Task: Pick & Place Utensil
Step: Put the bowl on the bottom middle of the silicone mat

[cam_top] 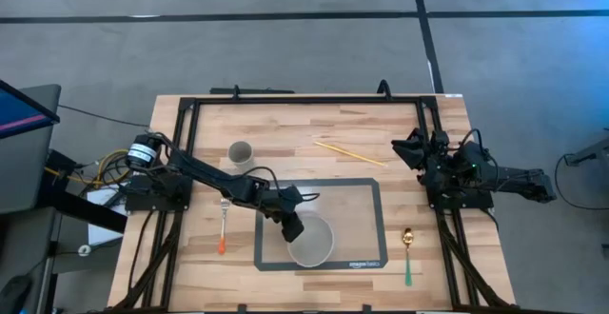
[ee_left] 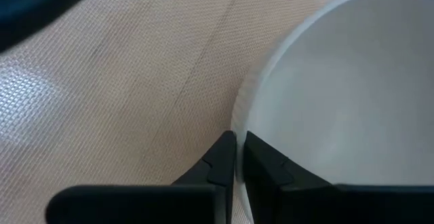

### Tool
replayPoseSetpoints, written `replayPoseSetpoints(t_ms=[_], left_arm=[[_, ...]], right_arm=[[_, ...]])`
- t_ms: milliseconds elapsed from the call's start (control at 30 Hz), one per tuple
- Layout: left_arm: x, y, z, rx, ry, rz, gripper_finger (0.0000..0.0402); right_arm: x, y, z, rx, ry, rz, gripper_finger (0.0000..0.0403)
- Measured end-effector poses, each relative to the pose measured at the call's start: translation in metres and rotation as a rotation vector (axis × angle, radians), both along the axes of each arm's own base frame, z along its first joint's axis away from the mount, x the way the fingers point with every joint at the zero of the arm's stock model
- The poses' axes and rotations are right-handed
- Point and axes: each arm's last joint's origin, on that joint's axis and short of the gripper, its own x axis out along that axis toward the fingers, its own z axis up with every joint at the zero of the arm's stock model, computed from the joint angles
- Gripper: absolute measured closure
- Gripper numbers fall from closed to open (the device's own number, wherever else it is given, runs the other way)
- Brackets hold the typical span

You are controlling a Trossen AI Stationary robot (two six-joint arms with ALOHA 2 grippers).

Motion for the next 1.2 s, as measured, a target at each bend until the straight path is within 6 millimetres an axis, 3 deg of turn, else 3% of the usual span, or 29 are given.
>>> replayPoseSetpoints(t_ms=[700,1000,1200], left_arm=[[0.002,0.003,0.001,0.047,-0.031,0.048,0.0316],[0.003,0.002,0.003,0.043,-0.052,0.051,0.0309],[-0.002,0.004,0.029,0.066,-0.138,0.008,0.0309]], right_arm=[[0.000,0.000,0.000,0.000,0.001,0.000,0.0295],[0.000,0.000,0.000,0.000,0.001,0.001,0.0295],[0.000,0.000,0.000,0.000,0.001,0.001,0.0295]])
